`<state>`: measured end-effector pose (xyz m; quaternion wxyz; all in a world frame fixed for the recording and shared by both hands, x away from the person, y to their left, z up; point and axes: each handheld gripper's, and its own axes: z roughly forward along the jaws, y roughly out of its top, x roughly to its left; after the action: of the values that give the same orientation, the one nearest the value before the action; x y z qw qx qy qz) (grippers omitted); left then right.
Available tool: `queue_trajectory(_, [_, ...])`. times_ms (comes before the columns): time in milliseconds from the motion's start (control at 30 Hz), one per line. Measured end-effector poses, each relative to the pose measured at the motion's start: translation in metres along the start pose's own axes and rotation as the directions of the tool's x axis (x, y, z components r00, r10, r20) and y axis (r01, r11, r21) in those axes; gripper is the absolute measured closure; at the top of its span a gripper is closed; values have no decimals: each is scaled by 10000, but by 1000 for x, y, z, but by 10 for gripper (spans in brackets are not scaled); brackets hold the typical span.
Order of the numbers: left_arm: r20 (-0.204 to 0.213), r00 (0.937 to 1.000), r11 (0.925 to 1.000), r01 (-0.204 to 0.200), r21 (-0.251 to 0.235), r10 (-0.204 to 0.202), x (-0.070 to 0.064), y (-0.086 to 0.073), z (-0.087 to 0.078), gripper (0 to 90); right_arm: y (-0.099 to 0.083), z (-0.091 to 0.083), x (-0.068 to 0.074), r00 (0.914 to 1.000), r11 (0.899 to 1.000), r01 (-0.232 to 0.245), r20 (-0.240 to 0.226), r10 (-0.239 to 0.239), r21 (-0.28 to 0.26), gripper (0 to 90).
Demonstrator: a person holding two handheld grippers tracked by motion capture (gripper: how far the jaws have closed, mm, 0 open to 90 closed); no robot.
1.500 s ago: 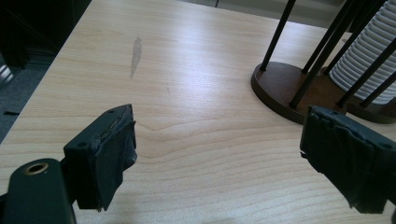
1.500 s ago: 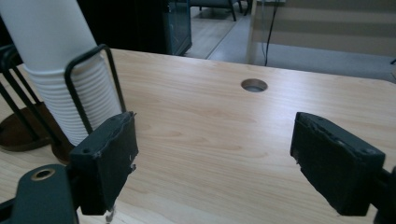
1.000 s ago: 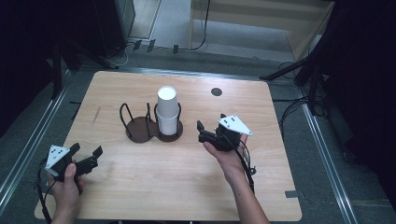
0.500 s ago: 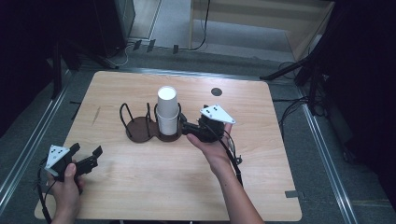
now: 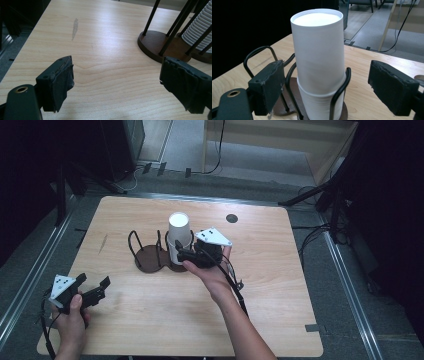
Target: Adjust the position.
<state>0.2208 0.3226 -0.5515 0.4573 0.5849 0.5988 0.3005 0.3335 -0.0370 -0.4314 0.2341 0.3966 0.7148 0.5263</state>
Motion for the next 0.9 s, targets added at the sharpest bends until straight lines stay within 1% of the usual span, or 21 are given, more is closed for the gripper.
queue_trajectory(33, [-16, 10000, 10000, -4, 1, 4, 0, 0, 0, 126, 0, 6, 1, 9999, 9999, -117, -3, 117, 20, 141])
queue_trajectory(67, [-16, 10000, 10000, -4, 1, 4, 0, 0, 0, 127, 0, 6, 1, 9999, 9999, -117, -3, 117, 20, 141])
queue_trajectory(133, [-53, 10000, 10000, -16, 39, 16, -1, 0, 0, 128, 0, 15, 3, 9998, 9998, -174, 34, 174, 19, 143])
queue_trajectory(167, [-53, 10000, 10000, -16, 39, 16, -1, 0, 0, 128, 0, 15, 3, 9998, 9998, -174, 34, 174, 19, 143])
queue_trajectory(200, [-50, 10000, 10000, -14, 40, 14, 0, 0, 0, 129, -1, 21, 5, 9999, 9999, -78, 90, 77, 115, 148])
queue_trajectory(233, [-50, 10000, 10000, -14, 40, 14, 0, 0, 0, 129, -1, 21, 5, 9999, 9999, -78, 90, 77, 115, 148])
queue_trajectory(300, [-14, 10000, 10000, 30, 32, -30, 0, 0, 1, 130, -3, 28, 8, 9998, 9996, 169, 118, -172, 215, 170])
queue_trajectory(433, [18, 10000, 10000, 24, 66, -25, 0, 0, 1, 131, -4, 33, 9, 9999, 9998, 26, 122, -28, 201, 179])
queue_trajectory(467, [28, 10000, 9999, 28, 100, -29, 0, 0, 1, 131, -3, 37, 10, 9999, 9998, -75, 94, 73, 161, 188])
queue_trajectory(633, [48, 10000, 9999, 35, 106, -36, 1, 1, 1, 132, -3, 43, 11, 9997, 9998, -35, 256, 30, 186, 203])
queue_trajectory(733, [75, 10000, 10000, 13, 83, -13, 1, 1, 1, 133, -2, 47, 11, 9987, 10000, -9, 503, 4, 97, 251])
queue_trajectory(867, [83, 10000, 10000, -2, 79, 1, 1, 1, 1, 135, -1, 50, 11, 9985, 10000, 41, 554, -45, 80, 247])
queue_trajectory(900, [86, 10000, 10000, 9, 92, -9, 1, 1, 1, 135, -1, 52, 11, 9986, 10000, -13, 531, 8, 98, 242])
